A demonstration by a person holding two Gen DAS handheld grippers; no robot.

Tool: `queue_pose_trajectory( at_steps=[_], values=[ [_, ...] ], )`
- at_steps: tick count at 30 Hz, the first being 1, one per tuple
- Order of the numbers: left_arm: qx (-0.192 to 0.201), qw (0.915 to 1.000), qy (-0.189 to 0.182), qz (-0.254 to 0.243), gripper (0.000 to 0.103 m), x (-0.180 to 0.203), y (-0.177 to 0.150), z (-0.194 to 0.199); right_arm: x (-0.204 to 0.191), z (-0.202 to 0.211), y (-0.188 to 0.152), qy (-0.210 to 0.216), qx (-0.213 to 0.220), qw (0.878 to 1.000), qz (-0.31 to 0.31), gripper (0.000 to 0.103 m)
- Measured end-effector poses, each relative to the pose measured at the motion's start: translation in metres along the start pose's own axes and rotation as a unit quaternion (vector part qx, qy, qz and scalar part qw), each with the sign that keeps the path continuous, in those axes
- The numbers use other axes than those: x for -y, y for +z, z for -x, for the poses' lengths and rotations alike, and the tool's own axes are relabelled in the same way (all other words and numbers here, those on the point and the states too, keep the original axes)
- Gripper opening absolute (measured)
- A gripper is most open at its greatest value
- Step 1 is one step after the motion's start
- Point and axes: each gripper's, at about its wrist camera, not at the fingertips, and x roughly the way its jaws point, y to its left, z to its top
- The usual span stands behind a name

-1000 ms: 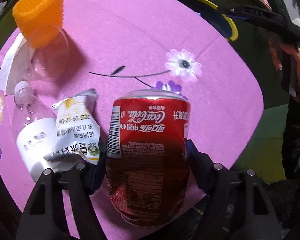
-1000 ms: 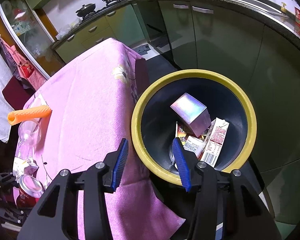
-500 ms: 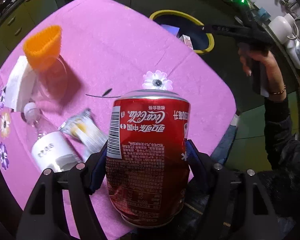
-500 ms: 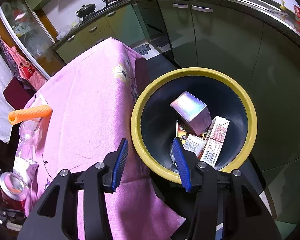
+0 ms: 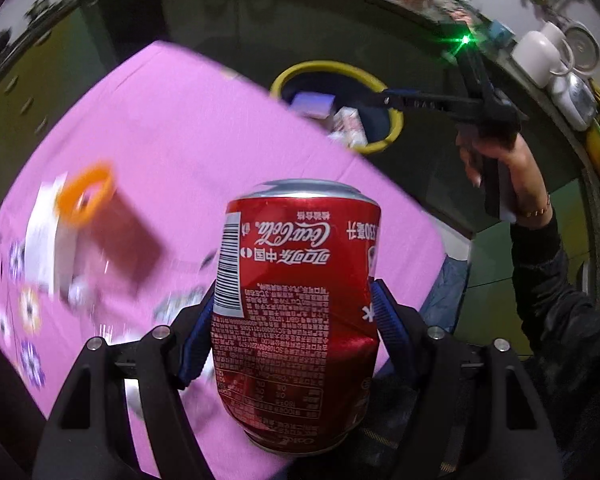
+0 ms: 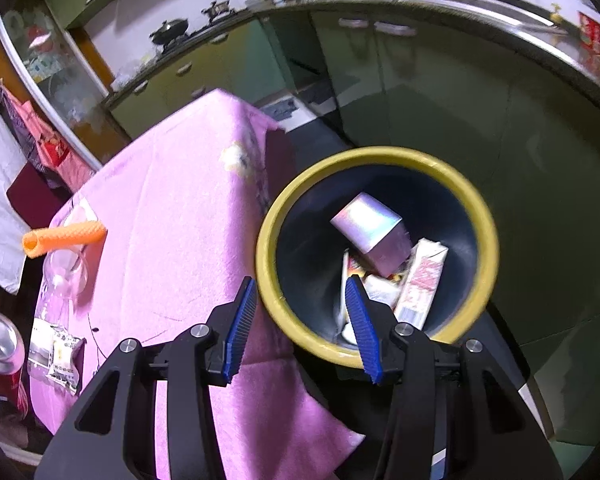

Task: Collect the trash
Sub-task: 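Grasp the red Coca-Cola can with the left gripper and carry it over the bin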

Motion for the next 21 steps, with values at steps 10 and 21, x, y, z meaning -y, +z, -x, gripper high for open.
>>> queue_pose_trajectory(
  at_steps=[10, 21],
  values=[
    [0.027, 0.9969, -0.026, -0.068, 0.069, 0.047, 0.144, -0.071, 0.055, 0.054, -0.014, -0.040, 0.048, 0.997, -0.050, 0.047],
    [0.013, 0.9974, 0.005, -0.070, 0.087, 0.073, 0.245, -0.191, 0.103, 0.059, -0.040, -0.047, 0.035, 0.994, -0.098, 0.047]
  ],
)
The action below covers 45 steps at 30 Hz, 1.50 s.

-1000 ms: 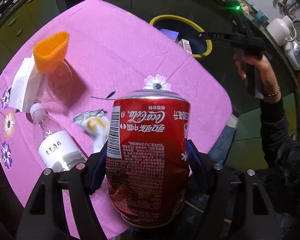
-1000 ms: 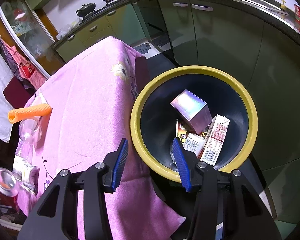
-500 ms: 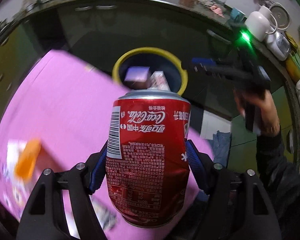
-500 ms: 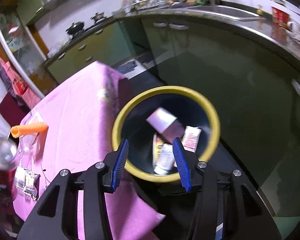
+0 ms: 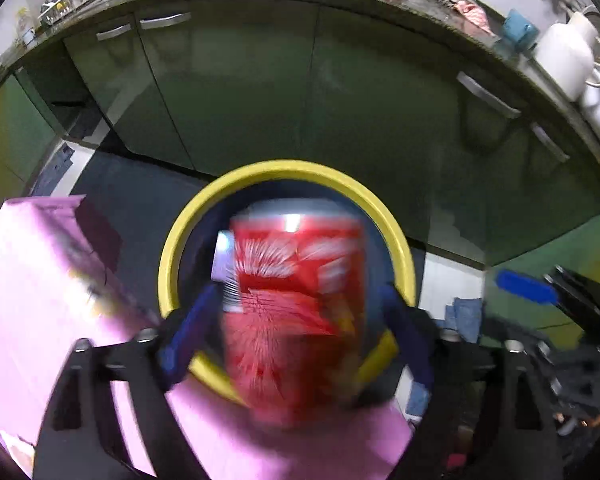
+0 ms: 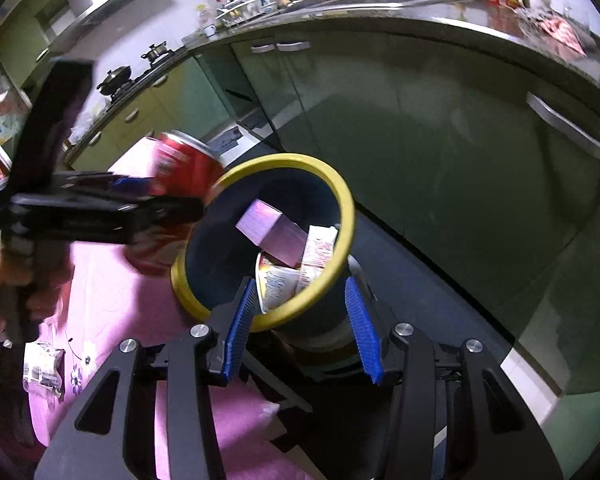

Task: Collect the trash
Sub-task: 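Grasp the red Coca-Cola can with the left gripper and carry it over the bin, then release the can into the bin and grasp the snack wrapper with the right gripper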

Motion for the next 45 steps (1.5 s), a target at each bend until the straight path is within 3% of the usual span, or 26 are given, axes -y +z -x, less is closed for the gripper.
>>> queue_pose_trajectory(
  at_steps=[2, 6, 12, 17, 20, 23, 26, 30, 33, 36, 40, 45],
  values=[
    [0.004, 0.9999, 0.010, -0.003, 0.087, 0.001, 0.004, -0.005, 0.005, 0.001, -0.001, -0.002, 0.000, 1.000, -0.005, 0.048],
    [0.023, 0.9996, -0.008, 0.016, 0.087, -0.002, -0.001, 0.012, 0.008, 0.002, -0.004, -0.004, -0.001, 1.000, -0.009, 0.052],
    [0.111, 0.9927, -0.025, 0.039, 0.089, -0.013, -0.046, 0.109, -0.001, -0.001, -0.007, -0.006, -0.001, 1.000, -0.002, 0.051],
    [0.180, 0.9785, -0.032, 0.094, 0.094, -0.032, -0.124, 0.203, -0.044, -0.001, -0.011, 0.007, -0.001, 0.999, 0.032, 0.052],
    [0.223, 0.9669, 0.003, 0.124, 0.097, -0.048, -0.182, 0.250, -0.091, 0.003, -0.020, 0.029, -0.001, 0.997, 0.075, 0.052],
    [0.246, 0.9534, 0.085, 0.151, 0.097, -0.067, -0.242, 0.279, -0.158, 0.006, -0.038, 0.074, -0.004, 0.988, 0.135, 0.052],
    [0.249, 0.9388, 0.135, 0.196, 0.097, -0.085, -0.295, 0.292, -0.220, 0.001, -0.058, 0.122, -0.022, 0.974, 0.187, 0.052],
    [0.226, 0.9264, 0.149, 0.262, 0.097, -0.113, -0.357, 0.292, -0.295, -0.019, -0.093, 0.175, -0.067, 0.952, 0.244, 0.051],
    [0.220, 0.9134, 0.173, 0.296, 0.097, -0.126, -0.392, 0.292, -0.333, -0.037, -0.114, 0.185, -0.100, 0.941, 0.265, 0.051],
    [0.224, 0.9044, 0.167, 0.322, 0.097, -0.138, -0.417, 0.293, -0.352, -0.049, -0.129, 0.179, -0.122, 0.938, 0.271, 0.052],
    [0.226, 0.8982, 0.168, 0.338, 0.097, -0.150, -0.437, 0.294, -0.364, -0.066, -0.135, 0.160, -0.142, 0.938, 0.271, 0.051],
    [0.224, 0.9000, 0.151, 0.342, 0.097, -0.157, -0.444, 0.285, -0.376, -0.080, -0.144, 0.152, -0.156, 0.938, 0.271, 0.050]
  ],
)
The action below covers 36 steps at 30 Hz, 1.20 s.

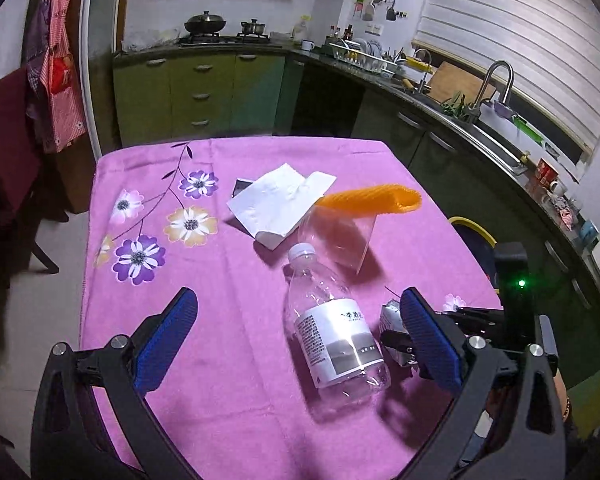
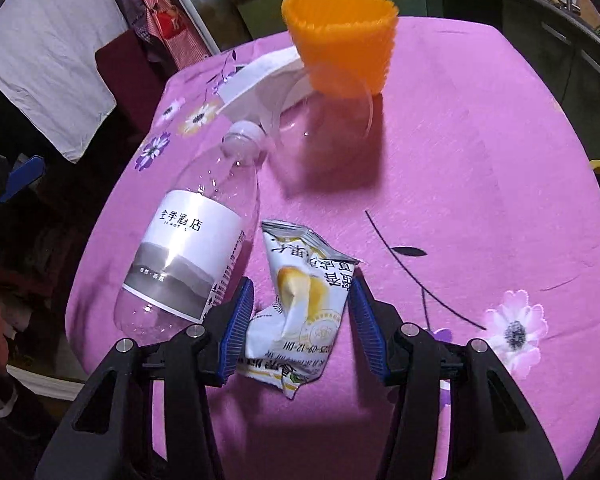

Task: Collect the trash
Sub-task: 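Release the can into the bin and grasp the snack wrapper with the right gripper, then carry the snack wrapper over the bin and open the right gripper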

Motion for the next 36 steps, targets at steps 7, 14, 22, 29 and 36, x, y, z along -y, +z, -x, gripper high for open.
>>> queue_pose_trajectory(
  at_steps=[7, 14, 22, 29, 36],
  values=[
    [-0.009, 0.9999, -0.009, -0.002, 0.097, -0.002, -0.004, -0.008, -0.005, -0.009, 0.001, -0.016, -0.004, 1.000, 0.006, 0.034],
    [-0.017, 0.9998, -0.008, -0.006, 0.097, 0.000, -0.005, -0.013, -0.001, 0.010, -0.002, -0.034, 0.022, 0.999, 0.012, 0.030],
    [-0.029, 0.9995, -0.009, -0.010, 0.097, 0.007, -0.005, -0.022, 0.088, 0.093, 0.006, -0.138, 0.105, 0.983, -0.055, 0.030],
    [-0.042, 0.9990, -0.007, -0.011, 0.097, 0.014, -0.006, -0.032, 0.227, 0.115, 0.018, -0.263, 0.091, 0.949, -0.151, 0.031],
    [-0.052, 0.9985, -0.002, -0.014, 0.097, 0.019, -0.005, -0.039, 0.295, 0.087, 0.032, -0.304, 0.064, 0.934, -0.177, 0.038]
  ],
)
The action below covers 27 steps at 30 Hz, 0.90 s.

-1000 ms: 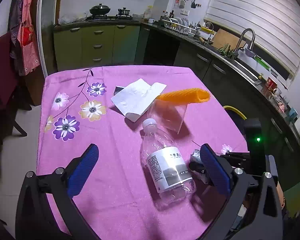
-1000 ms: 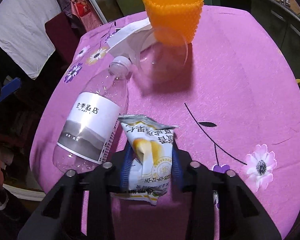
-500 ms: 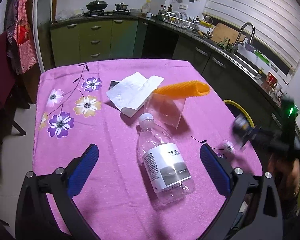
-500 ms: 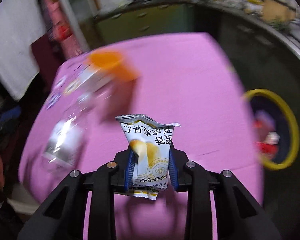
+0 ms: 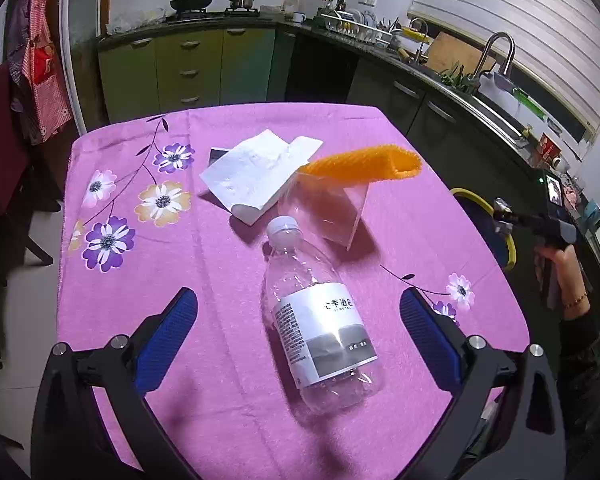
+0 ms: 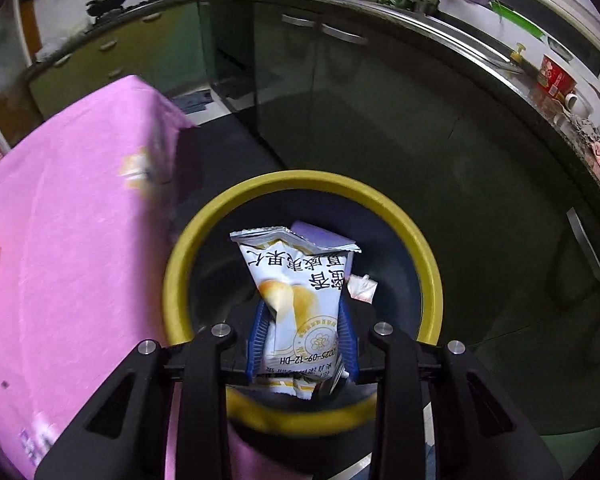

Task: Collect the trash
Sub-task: 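Carry the snack wrapper over the bin and open the right gripper, then grasp the clear water bottle with the left gripper and lift it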

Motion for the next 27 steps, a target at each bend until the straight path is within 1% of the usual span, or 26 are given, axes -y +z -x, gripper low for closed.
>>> queue_pose_trajectory(
  at_steps=[1, 2, 5, 8, 10, 13, 16, 18, 20, 23, 25, 27],
  values=[
    [-0.003, 1.0000, 0.001, -0.001, 0.097, 0.001, 0.000, -0.002, 0.004, -0.005, 0.004, -0.007, 0.000, 1.000, -0.004, 0.049],
    [-0.005, 1.0000, 0.002, -0.003, 0.097, 0.002, 0.000, -0.003, 0.003, -0.008, 0.008, -0.010, 0.000, 1.000, -0.006, 0.052],
    [-0.016, 0.9999, 0.003, -0.006, 0.097, 0.004, -0.001, -0.009, 0.006, -0.006, 0.011, -0.012, 0.010, 1.000, -0.013, 0.052],
    [-0.024, 0.9997, 0.001, -0.006, 0.097, 0.007, -0.001, -0.014, 0.004, 0.012, 0.005, 0.004, 0.031, 0.999, -0.017, 0.053],
    [-0.034, 0.9994, 0.007, -0.005, 0.097, 0.008, -0.001, -0.020, -0.003, 0.032, -0.004, 0.018, 0.050, 0.999, -0.011, 0.059],
    [-0.054, 0.9983, 0.021, -0.007, 0.097, 0.014, -0.001, -0.031, -0.009, 0.052, -0.016, 0.037, 0.070, 0.997, -0.004, 0.059],
    [-0.069, 0.9972, 0.027, -0.008, 0.097, 0.020, -0.001, -0.041, -0.016, 0.070, -0.035, 0.057, 0.089, 0.994, -0.005, 0.060],
    [-0.084, 0.9958, 0.036, -0.005, 0.097, 0.022, -0.001, -0.049, -0.018, 0.077, -0.044, 0.070, 0.095, 0.993, -0.009, 0.060],
    [-0.096, 0.9945, 0.041, -0.001, 0.097, 0.023, -0.001, -0.056, -0.019, 0.082, -0.049, 0.083, 0.096, 0.992, -0.013, 0.060],
    [-0.107, 0.9934, 0.041, 0.008, 0.097, 0.021, 0.002, -0.065, -0.022, 0.085, -0.056, 0.100, 0.096, 0.990, -0.011, 0.060],
    [-0.116, 0.9918, 0.050, 0.021, 0.097, 0.015, 0.006, -0.073, -0.025, 0.085, -0.059, 0.106, 0.095, 0.990, -0.006, 0.060],
    [-0.137, 0.9891, 0.045, 0.030, 0.097, 0.009, 0.008, -0.085, -0.026, 0.082, -0.059, 0.117, 0.091, 0.989, -0.004, 0.060]
  ],
)
